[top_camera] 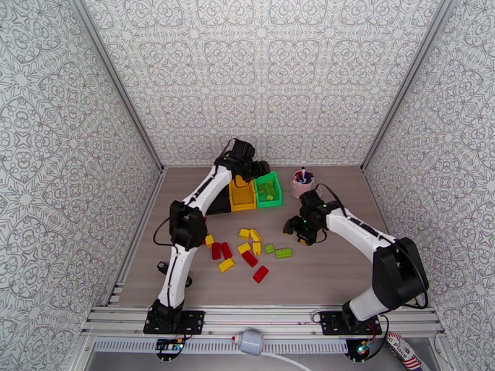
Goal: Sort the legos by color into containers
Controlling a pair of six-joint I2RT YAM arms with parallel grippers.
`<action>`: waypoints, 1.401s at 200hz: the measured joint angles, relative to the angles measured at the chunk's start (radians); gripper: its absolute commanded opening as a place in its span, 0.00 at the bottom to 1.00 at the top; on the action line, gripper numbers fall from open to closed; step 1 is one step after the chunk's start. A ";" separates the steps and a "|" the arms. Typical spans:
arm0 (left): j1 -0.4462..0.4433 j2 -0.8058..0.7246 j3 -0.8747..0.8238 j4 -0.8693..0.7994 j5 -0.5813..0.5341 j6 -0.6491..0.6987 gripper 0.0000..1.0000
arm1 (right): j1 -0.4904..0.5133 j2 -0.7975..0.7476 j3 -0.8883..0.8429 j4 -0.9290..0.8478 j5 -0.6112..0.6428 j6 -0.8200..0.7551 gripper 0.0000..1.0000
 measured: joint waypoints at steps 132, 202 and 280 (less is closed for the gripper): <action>-0.177 -0.792 -1.064 0.088 -0.270 -0.102 0.73 | 0.217 -0.033 -0.204 0.145 0.013 0.147 0.74; -0.248 -1.030 -1.308 0.105 -0.359 -0.252 0.74 | 0.217 0.032 -0.198 0.195 0.015 0.180 0.75; -0.242 -1.089 -1.331 0.095 -0.391 -0.282 0.75 | 0.214 0.211 0.048 0.130 0.045 0.142 0.72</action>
